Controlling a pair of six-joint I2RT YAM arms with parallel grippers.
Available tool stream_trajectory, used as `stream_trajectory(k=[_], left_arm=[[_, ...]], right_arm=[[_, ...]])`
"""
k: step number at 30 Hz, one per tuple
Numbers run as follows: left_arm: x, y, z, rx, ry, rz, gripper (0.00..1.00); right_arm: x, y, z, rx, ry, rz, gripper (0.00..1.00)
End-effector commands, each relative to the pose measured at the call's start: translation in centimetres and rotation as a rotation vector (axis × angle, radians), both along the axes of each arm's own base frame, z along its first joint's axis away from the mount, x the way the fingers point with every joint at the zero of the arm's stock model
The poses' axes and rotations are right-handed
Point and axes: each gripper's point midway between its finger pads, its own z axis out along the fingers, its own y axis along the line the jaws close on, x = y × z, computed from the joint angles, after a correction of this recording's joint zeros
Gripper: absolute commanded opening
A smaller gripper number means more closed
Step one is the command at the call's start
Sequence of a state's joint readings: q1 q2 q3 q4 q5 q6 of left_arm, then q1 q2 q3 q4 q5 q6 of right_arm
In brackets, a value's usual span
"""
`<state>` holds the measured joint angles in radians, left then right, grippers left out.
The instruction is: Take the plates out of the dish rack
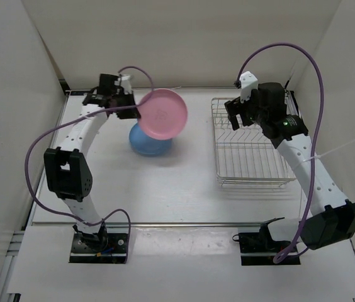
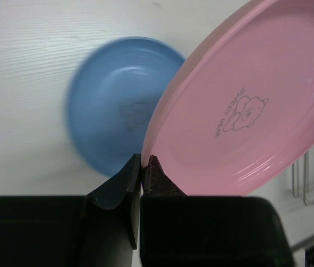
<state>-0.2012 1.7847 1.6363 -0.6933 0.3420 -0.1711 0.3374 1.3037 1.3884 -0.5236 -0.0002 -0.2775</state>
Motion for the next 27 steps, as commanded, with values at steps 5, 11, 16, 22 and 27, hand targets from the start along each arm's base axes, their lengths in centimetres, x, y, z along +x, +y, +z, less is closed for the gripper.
stream_trajectory(k=[5, 11, 16, 22, 27], left_arm=[[1.5, 7.8, -2.2, 0.004, 0.117, 0.226, 0.11], [1.9, 7.8, -6.0, -0.001, 0.251, 0.213, 0.11], [1.7, 7.7, -7.6, 0.000, 0.310, 0.208, 0.11], [2.0, 7.3, -9.1, -0.015, 0.344, 0.195, 0.11], [2.0, 6.8, -10.0, -0.037, 0.381, 0.177, 0.11]], right_arm=[[0.7, -1.7, 3.4, 0.003, -0.103, -0.061, 0.89], [0.5, -1.9, 3.7, 0.002, -0.113, -0.070, 0.89], [0.3, -1.9, 3.7, 0.002, -0.113, -0.070, 0.89], [-0.2, -1.8, 3.9, 0.013, -0.119, -0.053, 0.89], [-0.4, -1.8, 3.8, 0.013, -0.119, -0.053, 0.89]])
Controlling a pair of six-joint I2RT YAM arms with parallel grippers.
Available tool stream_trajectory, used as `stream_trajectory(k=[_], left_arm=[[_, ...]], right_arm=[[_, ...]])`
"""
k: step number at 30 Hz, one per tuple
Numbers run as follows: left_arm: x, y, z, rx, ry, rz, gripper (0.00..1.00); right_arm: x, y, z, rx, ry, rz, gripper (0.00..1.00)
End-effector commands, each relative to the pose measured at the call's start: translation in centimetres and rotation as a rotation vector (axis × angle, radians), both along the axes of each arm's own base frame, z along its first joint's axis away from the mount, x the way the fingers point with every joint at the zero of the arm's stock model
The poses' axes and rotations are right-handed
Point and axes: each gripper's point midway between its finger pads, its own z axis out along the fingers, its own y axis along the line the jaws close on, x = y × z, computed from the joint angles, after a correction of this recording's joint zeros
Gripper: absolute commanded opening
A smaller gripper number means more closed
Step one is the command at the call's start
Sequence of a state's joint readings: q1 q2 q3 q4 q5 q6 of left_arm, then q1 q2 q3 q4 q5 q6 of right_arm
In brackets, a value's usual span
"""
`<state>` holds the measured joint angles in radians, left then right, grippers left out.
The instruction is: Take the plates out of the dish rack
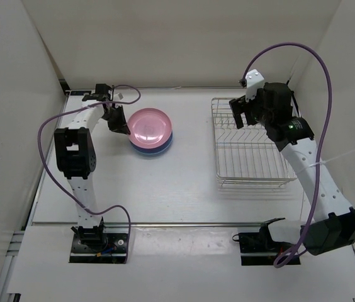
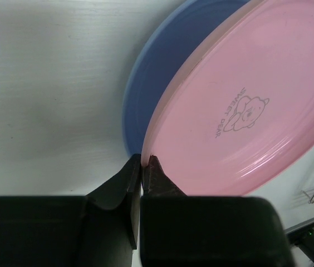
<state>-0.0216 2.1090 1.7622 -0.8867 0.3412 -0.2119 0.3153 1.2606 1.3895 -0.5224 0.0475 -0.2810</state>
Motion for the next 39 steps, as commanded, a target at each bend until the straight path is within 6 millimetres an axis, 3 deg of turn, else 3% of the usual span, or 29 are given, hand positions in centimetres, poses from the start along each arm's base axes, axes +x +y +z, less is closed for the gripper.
stream_trajectory(k=[1, 12, 17, 26, 28, 34, 39], left_arm=[[0.6, -1.2, 1.2, -0.064, -0.019, -0.020, 0.11], [0.5, -1.2, 0.1, -0.063, 0.012, -0.019, 0.12], [0.3, -2.1, 0.1, -0.060, 0.009, -0.047, 0.29], [0.0, -3.4, 0.3, -0.054, 0.006, -0.093, 0.46], [-0.4, -3.6, -0.3, -0.041, 0.021, -0.108, 0.53], [-0.8, -3.4, -0.3, -0.026, 0.023, -0.124, 0.66], [-1.7, -3.0, 0.3, -0.004, 0.034, -0.148, 0.85]], right_arm=[[-0.2, 0.0, 2.2, 0.019, -0.069, 0.011, 0.89], [-0.4, 0.1, 2.5, 0.026, -0.077, 0.019, 0.89], [-0.6, 0.1, 2.8, 0.028, -0.085, 0.019, 0.89], [-0.8, 0.2, 2.6, 0.029, -0.075, 0.027, 0.89], [-0.8, 0.2, 2.6, 0.029, -0.075, 0.027, 0.89], [-1.2, 0.4, 2.7, 0.036, -0.072, 0.044, 0.89], [-1.2, 0.4, 2.7, 0.036, -0.072, 0.044, 0.89]])
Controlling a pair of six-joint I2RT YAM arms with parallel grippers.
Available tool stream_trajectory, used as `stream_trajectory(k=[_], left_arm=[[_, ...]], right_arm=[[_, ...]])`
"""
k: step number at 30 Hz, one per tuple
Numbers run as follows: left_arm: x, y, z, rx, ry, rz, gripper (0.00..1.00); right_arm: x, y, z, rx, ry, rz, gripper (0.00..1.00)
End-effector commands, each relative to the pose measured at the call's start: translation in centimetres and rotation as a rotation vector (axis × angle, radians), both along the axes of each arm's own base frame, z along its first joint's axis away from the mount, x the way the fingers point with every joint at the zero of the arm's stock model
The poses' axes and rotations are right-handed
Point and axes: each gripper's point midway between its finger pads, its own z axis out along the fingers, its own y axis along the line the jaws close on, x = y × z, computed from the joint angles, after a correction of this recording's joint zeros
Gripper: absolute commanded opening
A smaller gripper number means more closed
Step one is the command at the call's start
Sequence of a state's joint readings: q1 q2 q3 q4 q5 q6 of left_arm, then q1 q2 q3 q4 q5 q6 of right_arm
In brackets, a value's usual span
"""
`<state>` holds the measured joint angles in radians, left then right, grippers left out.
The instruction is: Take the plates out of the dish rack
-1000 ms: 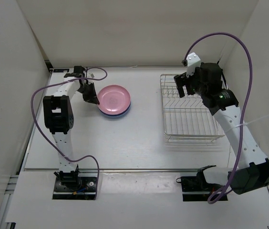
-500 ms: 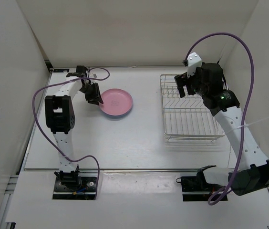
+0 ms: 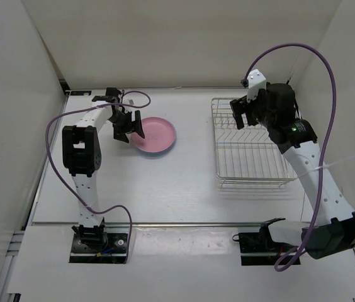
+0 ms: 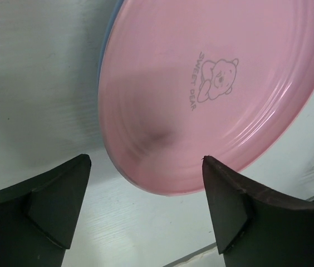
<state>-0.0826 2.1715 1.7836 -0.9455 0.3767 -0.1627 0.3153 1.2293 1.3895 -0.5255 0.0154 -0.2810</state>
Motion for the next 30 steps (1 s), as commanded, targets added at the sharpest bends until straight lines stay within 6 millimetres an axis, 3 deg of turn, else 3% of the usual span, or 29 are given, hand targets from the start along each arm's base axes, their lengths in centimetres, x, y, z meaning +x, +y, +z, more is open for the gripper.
stream_trajectory(k=[1, 2, 6, 8, 11, 12, 16, 18, 21, 22, 23, 24, 30], left_arm=[[-0.3, 0.1, 2.1, 0.007, -0.037, -0.032, 0.94], [-0.1, 0.6, 3.1, 0.009, -0.066, -0.033, 1.00], [-1.1, 1.8, 4.7, 0.025, -0.095, -0.030, 1.00], [-1.2, 2.8, 7.2, 0.027, -0.162, -0.015, 1.00], [-2.3, 4.6, 9.1, 0.038, -0.214, 0.006, 1.00], [-2.7, 6.0, 10.5, 0.043, -0.256, 0.042, 1.00], [-4.6, 10.8, 12.8, 0.136, -0.328, 0.130, 1.00], [-6.0, 13.6, 13.4, 0.177, -0.358, 0.175, 1.00], [-8.2, 16.1, 14.1, 0.169, -0.387, 0.215, 1.00], [-8.8, 16.6, 14.1, 0.168, -0.385, 0.223, 1.00], [-9.5, 17.1, 14.1, 0.167, -0.379, 0.231, 1.00], [-10.2, 18.1, 14.6, 0.188, -0.401, 0.240, 1.00], [-13.2, 19.0, 15.4, 0.179, -0.414, 0.250, 1.00]], right_arm=[[-0.4, 0.1, 1.7, 0.015, -0.049, 0.015, 0.89], [-0.4, 0.1, 1.7, 0.015, -0.049, 0.015, 0.89], [-0.1, -0.4, 0.9, 0.017, -0.029, 0.010, 0.97], [0.5, -1.7, 0.5, 0.043, -0.009, -0.038, 1.00], [1.2, -4.4, -0.4, 0.090, 0.057, -0.149, 1.00], [1.1, -5.0, -0.9, 0.099, 0.092, -0.168, 1.00], [1.2, -9.7, -1.8, 0.107, 0.142, -0.339, 1.00], [0.6, -11.4, -2.9, 0.127, 0.165, -0.399, 1.00], [-2.0, -15.3, -3.7, 0.142, 0.158, -0.513, 1.00], [-2.4, -15.8, -4.0, 0.149, 0.148, -0.526, 1.00], [-3.3, -16.3, -5.6, 0.133, 0.178, -0.529, 1.00], [-4.2, -17.5, -5.2, 0.138, 0.148, -0.568, 1.00], [-6.7, -19.9, -6.4, 0.221, 0.142, -0.604, 1.00]])
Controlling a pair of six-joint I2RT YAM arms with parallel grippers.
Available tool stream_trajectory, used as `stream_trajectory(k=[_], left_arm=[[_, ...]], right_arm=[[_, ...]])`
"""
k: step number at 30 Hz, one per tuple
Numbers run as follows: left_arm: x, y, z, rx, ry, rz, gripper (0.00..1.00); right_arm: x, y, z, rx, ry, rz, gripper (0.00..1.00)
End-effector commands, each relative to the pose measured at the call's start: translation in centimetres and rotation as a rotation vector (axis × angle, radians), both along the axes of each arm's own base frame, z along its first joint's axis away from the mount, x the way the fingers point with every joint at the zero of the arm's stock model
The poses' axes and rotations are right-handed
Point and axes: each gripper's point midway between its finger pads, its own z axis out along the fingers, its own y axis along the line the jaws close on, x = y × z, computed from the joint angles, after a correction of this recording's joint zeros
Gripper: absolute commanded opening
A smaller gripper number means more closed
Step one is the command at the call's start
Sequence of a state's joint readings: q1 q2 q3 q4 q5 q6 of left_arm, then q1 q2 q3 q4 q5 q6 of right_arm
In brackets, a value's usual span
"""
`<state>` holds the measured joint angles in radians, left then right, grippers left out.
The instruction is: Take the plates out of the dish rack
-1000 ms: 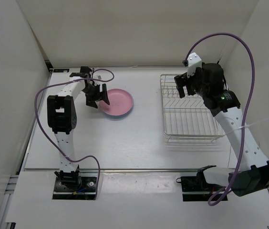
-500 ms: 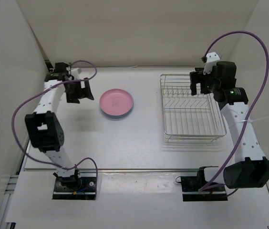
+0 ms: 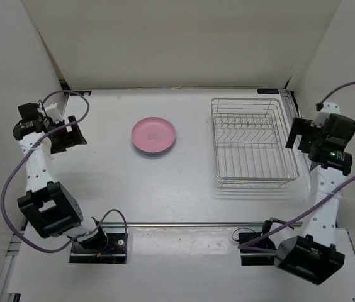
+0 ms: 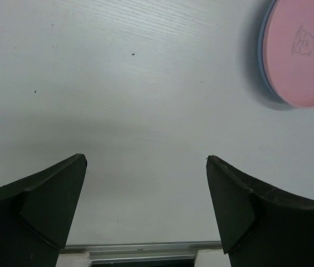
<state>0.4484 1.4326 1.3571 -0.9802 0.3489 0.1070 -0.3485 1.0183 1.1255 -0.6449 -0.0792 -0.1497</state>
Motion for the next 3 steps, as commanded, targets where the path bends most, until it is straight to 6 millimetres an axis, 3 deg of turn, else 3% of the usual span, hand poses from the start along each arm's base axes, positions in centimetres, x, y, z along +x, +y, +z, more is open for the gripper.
stream_trajectory(k=[1, 3], left_arm=[[-1.35, -0.53, 2.75, 0.011, -0.078, -0.052, 1.00], [-1.55, -0.27, 3.02, 0.011, -0.080, -0.052, 1.00]], right_arm=[[0.02, -0.29, 0.70, 0.049, -0.064, 0.025, 1.00], [-0.21, -0.39, 0.59, 0.073, -0.063, 0.018, 1.00]])
